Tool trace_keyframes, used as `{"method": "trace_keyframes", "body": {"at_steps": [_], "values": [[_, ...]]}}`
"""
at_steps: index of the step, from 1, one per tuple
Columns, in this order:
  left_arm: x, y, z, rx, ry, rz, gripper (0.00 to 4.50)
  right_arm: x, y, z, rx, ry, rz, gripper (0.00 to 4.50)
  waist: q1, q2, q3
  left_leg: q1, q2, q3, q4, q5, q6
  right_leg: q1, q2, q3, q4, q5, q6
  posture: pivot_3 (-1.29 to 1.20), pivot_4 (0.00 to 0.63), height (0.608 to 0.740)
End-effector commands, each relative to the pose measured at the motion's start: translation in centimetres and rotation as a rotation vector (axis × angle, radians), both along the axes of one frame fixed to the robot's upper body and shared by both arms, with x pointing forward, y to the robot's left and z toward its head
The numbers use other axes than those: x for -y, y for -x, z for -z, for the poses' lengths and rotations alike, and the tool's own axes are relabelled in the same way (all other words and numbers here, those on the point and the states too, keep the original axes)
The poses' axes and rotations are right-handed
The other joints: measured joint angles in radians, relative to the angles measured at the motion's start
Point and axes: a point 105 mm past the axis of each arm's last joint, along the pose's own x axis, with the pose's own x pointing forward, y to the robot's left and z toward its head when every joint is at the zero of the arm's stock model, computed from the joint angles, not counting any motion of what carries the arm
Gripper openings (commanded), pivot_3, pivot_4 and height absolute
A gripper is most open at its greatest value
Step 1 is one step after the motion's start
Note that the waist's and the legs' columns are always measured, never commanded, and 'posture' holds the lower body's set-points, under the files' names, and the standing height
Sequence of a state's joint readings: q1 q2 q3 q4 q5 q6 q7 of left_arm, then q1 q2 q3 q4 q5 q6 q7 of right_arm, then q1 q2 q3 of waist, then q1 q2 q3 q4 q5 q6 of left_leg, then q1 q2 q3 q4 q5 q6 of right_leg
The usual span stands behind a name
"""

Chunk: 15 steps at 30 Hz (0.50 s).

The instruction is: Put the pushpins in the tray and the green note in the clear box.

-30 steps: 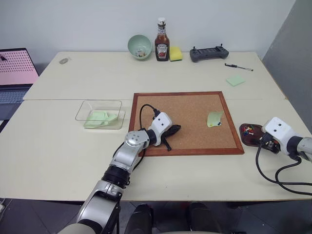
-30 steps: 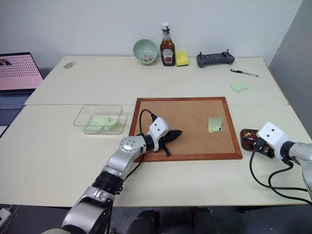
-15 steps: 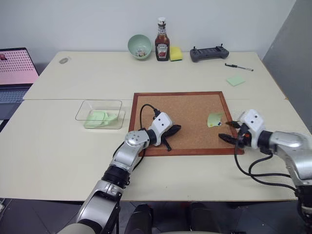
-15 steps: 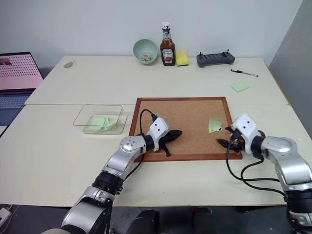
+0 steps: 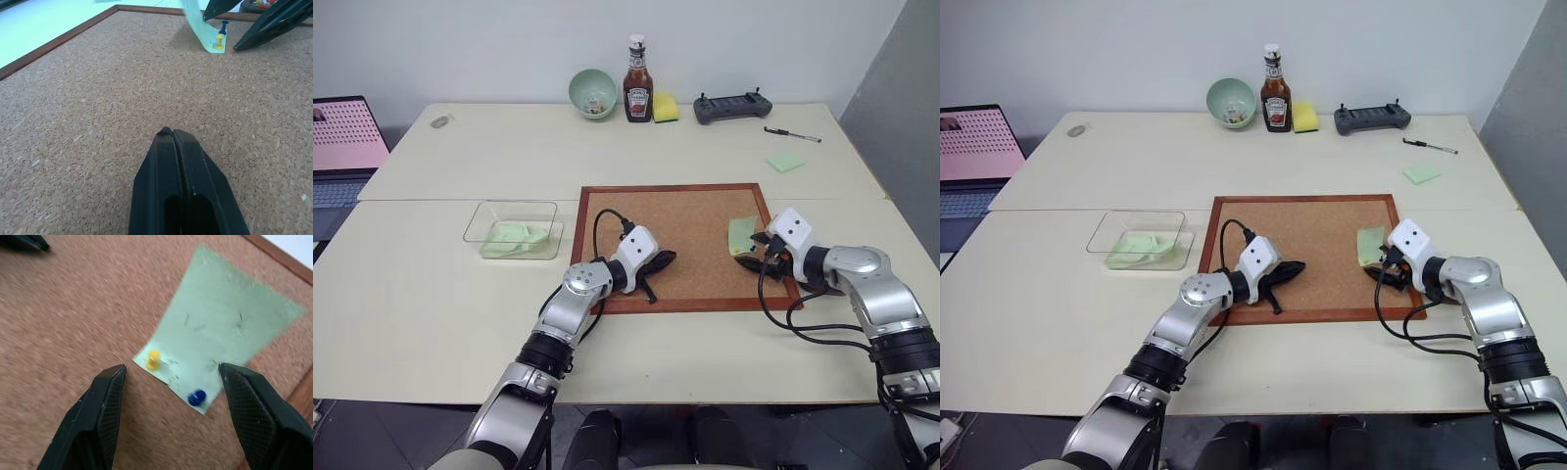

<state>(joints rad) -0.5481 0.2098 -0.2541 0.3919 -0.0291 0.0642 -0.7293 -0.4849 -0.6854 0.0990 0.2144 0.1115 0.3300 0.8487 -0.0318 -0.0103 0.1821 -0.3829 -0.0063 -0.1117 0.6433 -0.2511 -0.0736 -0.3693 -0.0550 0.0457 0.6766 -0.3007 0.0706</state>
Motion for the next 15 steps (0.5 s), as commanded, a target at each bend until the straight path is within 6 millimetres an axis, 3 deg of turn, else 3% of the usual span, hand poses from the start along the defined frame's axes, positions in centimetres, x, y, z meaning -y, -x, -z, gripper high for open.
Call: {"method": "trace_keyframes", "body": {"at_steps": [1,15], "values": [[-0.67,0.27,2.00,-0.057,-0.044,-0.030,0.00,0.29,-0.47,-1.39,0.056,0.004,-0.010,2.91,0.000,0.000,0.000,0.000,0.000,0.000,0.000,0.000,0.000,0.000,0.000,0.000,0.000,0.000,0.000,0.00,0.150,0.740],[-0.70,0.29,1.99,-0.055,-0.045,-0.028,0.00,0.98,-0.26,-1.30,0.055,0.017,-0.003,0.05,0.000,0.000,0.000,0.000,0.000,0.000,0.000,0.000,0.000,0.000,0.000,0.000,0.000,0.000,0.000,0.00,0.150,0.740]]}}
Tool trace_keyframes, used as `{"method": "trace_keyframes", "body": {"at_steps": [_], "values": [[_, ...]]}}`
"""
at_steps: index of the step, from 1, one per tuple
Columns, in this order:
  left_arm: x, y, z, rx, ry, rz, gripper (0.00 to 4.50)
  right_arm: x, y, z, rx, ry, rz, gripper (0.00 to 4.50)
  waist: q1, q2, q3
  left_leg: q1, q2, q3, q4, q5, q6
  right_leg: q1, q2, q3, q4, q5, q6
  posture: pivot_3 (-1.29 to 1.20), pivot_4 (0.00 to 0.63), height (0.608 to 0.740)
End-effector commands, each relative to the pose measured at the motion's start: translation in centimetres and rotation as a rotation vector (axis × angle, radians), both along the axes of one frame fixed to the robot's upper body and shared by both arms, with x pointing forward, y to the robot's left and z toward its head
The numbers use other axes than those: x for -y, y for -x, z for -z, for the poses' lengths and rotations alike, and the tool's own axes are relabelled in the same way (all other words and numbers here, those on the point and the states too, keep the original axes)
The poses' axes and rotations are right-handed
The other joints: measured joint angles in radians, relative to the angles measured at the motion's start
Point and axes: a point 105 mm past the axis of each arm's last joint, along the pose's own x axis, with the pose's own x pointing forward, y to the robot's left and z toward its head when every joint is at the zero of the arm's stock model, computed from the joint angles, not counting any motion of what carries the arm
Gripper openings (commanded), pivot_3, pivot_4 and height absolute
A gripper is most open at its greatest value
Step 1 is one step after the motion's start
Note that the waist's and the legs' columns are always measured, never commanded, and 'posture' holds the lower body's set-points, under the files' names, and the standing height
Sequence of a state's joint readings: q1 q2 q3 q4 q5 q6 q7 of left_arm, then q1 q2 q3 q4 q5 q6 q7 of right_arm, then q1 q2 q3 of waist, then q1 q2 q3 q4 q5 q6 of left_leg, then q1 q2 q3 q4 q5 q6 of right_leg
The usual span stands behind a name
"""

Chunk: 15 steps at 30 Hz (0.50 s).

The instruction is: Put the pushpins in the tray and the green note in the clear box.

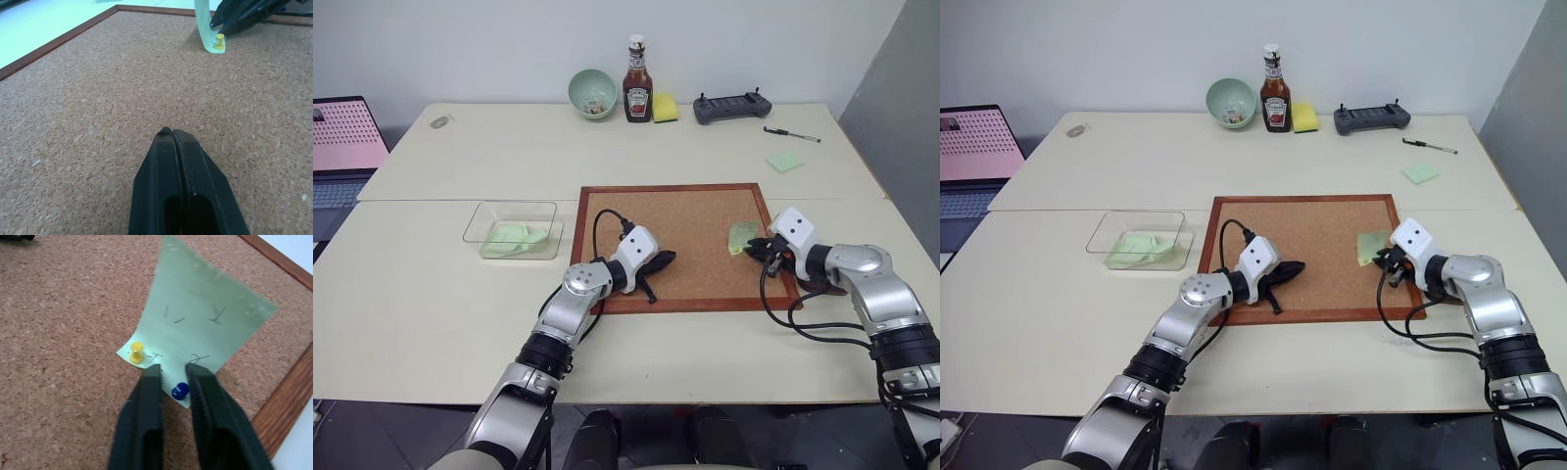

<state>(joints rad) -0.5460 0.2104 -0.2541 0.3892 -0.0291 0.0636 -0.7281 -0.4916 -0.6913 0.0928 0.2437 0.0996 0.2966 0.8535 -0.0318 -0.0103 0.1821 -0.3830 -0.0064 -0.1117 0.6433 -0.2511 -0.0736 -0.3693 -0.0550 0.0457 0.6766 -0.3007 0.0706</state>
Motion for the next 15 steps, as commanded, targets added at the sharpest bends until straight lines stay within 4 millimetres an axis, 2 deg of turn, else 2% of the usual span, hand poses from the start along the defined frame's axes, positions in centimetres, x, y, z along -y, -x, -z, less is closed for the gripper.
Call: {"method": "trace_keyframes", "body": {"at_steps": [1,7,15], "values": [[-0.7,0.3,2.0,-0.057,-0.045,-0.028,0.00,0.5,-0.1,-1.3,0.044,0.010,-0.008,0.05,0.000,0.000,0.000,0.000,0.000,0.000,0.000,0.000,0.000,0.000,0.000,0.000,0.000,0.000,0.000,0.00,0.150,0.740],[-0.7,0.3,2.0,-0.058,-0.045,-0.028,0.00,0.4,0.0,-1.9,0.071,0.014,-0.028,0.05,0.000,0.000,0.000,0.000,0.000,0.000,0.000,0.000,0.000,0.000,0.000,0.000,0.000,0.000,0.000,0.00,0.150,0.740],[-0.6,0.4,2.2,-0.061,-0.048,-0.022,0.00,-0.2,0.4,-4.2,0.123,-0.062,-0.068,0.05,0.000,0.000,0.000,0.000,0.000,0.000,0.000,0.000,0.000,0.000,0.000,0.000,0.000,0.000,0.000,0.00,0.150,0.740]]}}
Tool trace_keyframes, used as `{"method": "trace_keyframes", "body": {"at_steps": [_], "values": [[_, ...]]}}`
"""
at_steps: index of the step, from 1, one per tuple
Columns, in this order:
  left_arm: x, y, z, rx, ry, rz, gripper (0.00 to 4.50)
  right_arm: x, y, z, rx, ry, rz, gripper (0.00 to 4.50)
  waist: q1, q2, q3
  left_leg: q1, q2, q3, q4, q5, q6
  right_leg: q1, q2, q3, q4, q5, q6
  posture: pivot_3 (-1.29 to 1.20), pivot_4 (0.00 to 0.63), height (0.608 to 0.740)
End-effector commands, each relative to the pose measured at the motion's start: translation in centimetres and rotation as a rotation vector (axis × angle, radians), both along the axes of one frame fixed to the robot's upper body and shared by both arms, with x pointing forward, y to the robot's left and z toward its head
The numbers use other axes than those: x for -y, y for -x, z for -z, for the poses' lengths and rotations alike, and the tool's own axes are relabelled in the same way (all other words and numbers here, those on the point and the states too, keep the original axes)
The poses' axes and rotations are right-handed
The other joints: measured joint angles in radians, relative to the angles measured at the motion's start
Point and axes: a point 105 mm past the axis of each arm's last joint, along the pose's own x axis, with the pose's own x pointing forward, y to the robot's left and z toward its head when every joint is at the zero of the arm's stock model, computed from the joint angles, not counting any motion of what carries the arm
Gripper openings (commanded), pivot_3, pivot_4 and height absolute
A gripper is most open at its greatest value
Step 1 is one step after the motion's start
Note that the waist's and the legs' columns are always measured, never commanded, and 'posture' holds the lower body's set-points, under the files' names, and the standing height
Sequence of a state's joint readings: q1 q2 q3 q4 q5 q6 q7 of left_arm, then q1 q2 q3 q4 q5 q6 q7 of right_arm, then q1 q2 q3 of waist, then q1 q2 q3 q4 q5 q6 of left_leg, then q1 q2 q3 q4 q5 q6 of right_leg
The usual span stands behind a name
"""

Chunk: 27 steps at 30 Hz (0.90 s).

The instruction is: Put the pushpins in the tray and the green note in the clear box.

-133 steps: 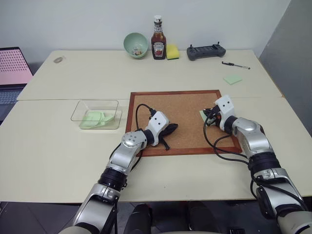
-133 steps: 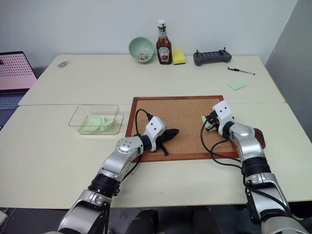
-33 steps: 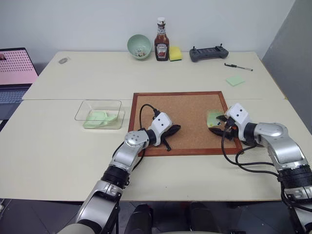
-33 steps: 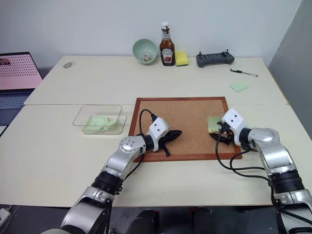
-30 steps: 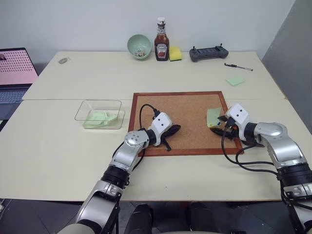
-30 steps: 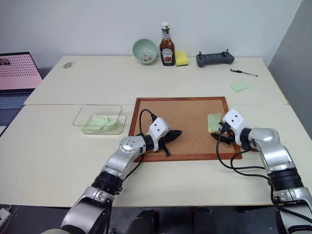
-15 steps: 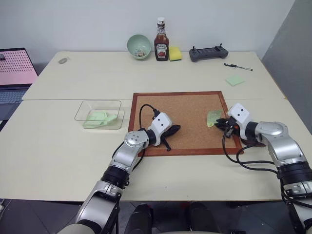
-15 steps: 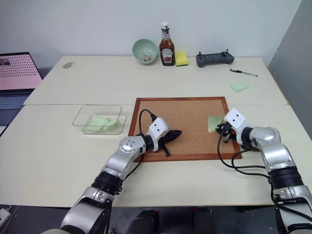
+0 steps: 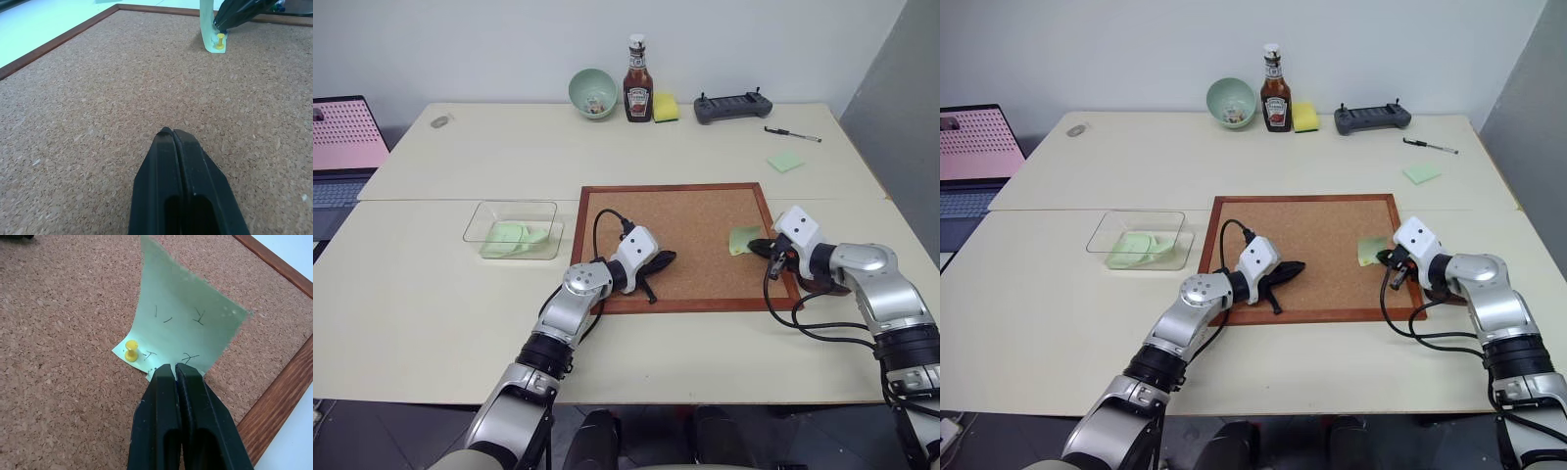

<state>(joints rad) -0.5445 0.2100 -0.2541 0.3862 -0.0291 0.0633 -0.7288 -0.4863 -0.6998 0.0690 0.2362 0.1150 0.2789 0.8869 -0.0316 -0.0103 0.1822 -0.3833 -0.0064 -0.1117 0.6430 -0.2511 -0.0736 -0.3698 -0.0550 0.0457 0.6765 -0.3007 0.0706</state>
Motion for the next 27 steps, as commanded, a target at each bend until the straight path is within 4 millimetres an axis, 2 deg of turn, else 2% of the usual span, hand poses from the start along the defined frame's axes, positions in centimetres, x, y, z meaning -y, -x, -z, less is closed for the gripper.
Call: {"method": "trace_keyframes", "body": {"at_steps": [1,9,14,19,27], "values": [[-0.7,0.4,2.2,-0.063,-0.050,-0.023,0.00,-0.4,0.2,-3.7,0.114,-0.048,-0.046,0.05,0.000,0.000,0.000,0.000,0.000,0.000,0.000,0.000,0.000,0.000,0.000,0.000,0.000,0.000,0.000,0.00,0.150,0.740],[-0.6,0.4,2.3,-0.063,-0.057,-0.018,0.00,0.1,1.2,-5.3,0.139,-0.058,-0.055,0.05,0.000,0.000,0.000,0.000,0.000,0.000,0.000,0.000,0.000,0.000,0.000,0.000,0.000,0.000,0.000,0.00,0.150,0.740],[-0.7,0.4,2.3,-0.061,-0.057,-0.020,0.00,2.9,2.6,-5.9,0.144,0.001,0.023,0.05,0.001,0.000,0.000,0.000,0.000,0.000,0.000,0.000,0.000,0.000,0.000,0.000,0.000,0.000,0.000,0.00,0.150,0.740],[-0.6,0.4,2.5,-0.063,-0.061,-0.014,0.00,7.4,4.6,-4.6,0.109,0.151,0.145,0.05,0.002,0.000,0.000,0.000,0.000,0.000,0.000,0.000,0.000,0.001,0.000,0.000,-0.001,0.000,0.000,0.00,0.150,0.740],[-0.1,0.2,2.4,-0.060,-0.060,0.001,0.00,10.4,6.0,-1.6,0.026,0.322,0.204,0.05,0.001,0.002,-0.001,0.001,0.000,0.001,0.000,0.000,0.000,0.002,0.000,0.001,-0.001,-0.001,0.001,0.00,0.150,0.740]]}}
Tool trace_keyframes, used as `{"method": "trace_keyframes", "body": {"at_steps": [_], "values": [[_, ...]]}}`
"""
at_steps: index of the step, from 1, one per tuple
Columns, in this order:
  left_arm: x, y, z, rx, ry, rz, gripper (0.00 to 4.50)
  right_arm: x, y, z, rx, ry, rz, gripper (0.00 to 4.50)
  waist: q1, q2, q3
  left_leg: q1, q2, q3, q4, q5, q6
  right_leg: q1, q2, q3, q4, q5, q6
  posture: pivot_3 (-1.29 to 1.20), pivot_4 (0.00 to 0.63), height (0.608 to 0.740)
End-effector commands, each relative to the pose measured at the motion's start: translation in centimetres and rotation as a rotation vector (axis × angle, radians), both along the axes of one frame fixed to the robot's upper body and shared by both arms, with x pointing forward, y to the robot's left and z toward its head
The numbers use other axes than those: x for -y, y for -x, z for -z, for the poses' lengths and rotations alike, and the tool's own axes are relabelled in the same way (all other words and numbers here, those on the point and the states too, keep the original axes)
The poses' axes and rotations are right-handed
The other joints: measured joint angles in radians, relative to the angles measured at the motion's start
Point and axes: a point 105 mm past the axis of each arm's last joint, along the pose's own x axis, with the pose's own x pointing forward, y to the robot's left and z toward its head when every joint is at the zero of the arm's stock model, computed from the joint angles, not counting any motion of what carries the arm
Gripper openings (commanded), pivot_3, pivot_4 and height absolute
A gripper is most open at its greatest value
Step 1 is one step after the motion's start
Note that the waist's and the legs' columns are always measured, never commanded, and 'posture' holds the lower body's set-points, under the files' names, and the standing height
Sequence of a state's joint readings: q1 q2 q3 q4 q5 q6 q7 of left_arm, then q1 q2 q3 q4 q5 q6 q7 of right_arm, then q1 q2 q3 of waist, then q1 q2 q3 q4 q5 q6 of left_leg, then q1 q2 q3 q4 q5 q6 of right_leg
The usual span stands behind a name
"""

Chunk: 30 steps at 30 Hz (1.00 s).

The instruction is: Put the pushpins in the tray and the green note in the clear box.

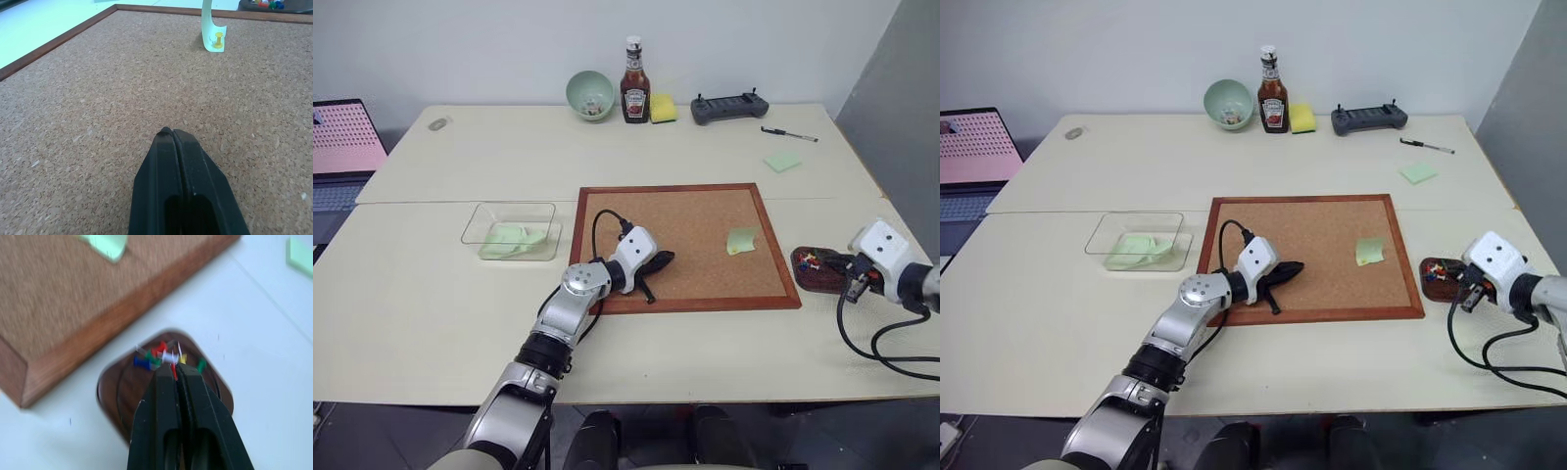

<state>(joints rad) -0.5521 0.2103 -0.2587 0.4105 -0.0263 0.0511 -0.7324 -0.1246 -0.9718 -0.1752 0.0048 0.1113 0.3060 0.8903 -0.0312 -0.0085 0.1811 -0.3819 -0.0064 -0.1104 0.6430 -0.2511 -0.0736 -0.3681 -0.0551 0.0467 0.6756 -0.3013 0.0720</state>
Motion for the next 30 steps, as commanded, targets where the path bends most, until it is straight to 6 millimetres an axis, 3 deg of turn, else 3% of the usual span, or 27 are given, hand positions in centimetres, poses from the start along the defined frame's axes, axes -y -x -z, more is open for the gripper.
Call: {"method": "trace_keyframes", "body": {"at_steps": [1,4,7,17,20,25,30], "values": [[-0.1,0.2,2.1,-0.055,-0.052,-0.003,0.00,1.4,0.1,-0.3,0.028,0.083,0.028,0.05,0.001,0.000,0.000,0.000,0.000,0.000,0.000,0.000,0.000,0.000,0.000,0.000,0.000,0.000,0.000,0.00,0.150,0.740],[-0.1,0.2,2.1,-0.053,-0.054,-0.002,0.00,1.6,-0.1,0.1,0.028,0.083,0.036,0.05,0.001,0.000,0.000,0.000,0.000,0.000,0.000,0.000,0.000,0.000,0.000,0.000,-0.001,0.000,0.000,0.00,0.150,0.740],[-0.2,0.2,2.2,-0.053,-0.055,-0.005,0.00,1.6,-0.2,0.3,0.023,0.080,0.039,0.52,0.001,0.000,0.000,0.000,0.000,0.000,0.000,0.000,0.000,0.000,0.000,0.000,-0.001,0.000,0.000,0.00,0.150,0.740],[-0.3,0.2,2.2,-0.050,-0.055,-0.011,0.00,1.5,-0.4,0.1,0.028,0.075,0.035,2.68,0.001,0.000,0.000,0.000,0.000,0.000,0.000,0.000,0.000,0.000,0.000,0.000,-0.001,0.000,0.000,0.00,0.150,0.740],[-0.3,0.2,2.2,-0.050,-0.055,-0.011,0.00,1.0,-0.6,-1.1,0.058,0.027,0.032,3.29,0.001,0.000,0.000,0.000,0.000,0.000,0.000,0.000,0.000,0.000,0.000,0.000,-0.001,0.000,0.000,0.00,0.150,0.740],[-0.3,0.2,2.2,-0.051,-0.057,-0.011,0.00,-2.0,-0.7,-3.1,0.072,-0.124,-0.035,3.29,0.002,0.001,0.000,0.000,0.000,0.000,0.000,0.000,0.000,0.000,0.000,0.000,-0.001,0.000,0.000,0.00,0.150,0.740],[-0.4,0.1,2.1,-0.048,-0.055,-0.014,0.00,-6.1,-0.6,-2.4,0.001,-0.234,-0.126,3.29,0.002,0.000,0.000,0.000,0.000,-0.001,0.000,0.000,0.000,0.001,0.000,-0.001,-0.001,0.000,0.000,0.00,0.150,0.740]]}}
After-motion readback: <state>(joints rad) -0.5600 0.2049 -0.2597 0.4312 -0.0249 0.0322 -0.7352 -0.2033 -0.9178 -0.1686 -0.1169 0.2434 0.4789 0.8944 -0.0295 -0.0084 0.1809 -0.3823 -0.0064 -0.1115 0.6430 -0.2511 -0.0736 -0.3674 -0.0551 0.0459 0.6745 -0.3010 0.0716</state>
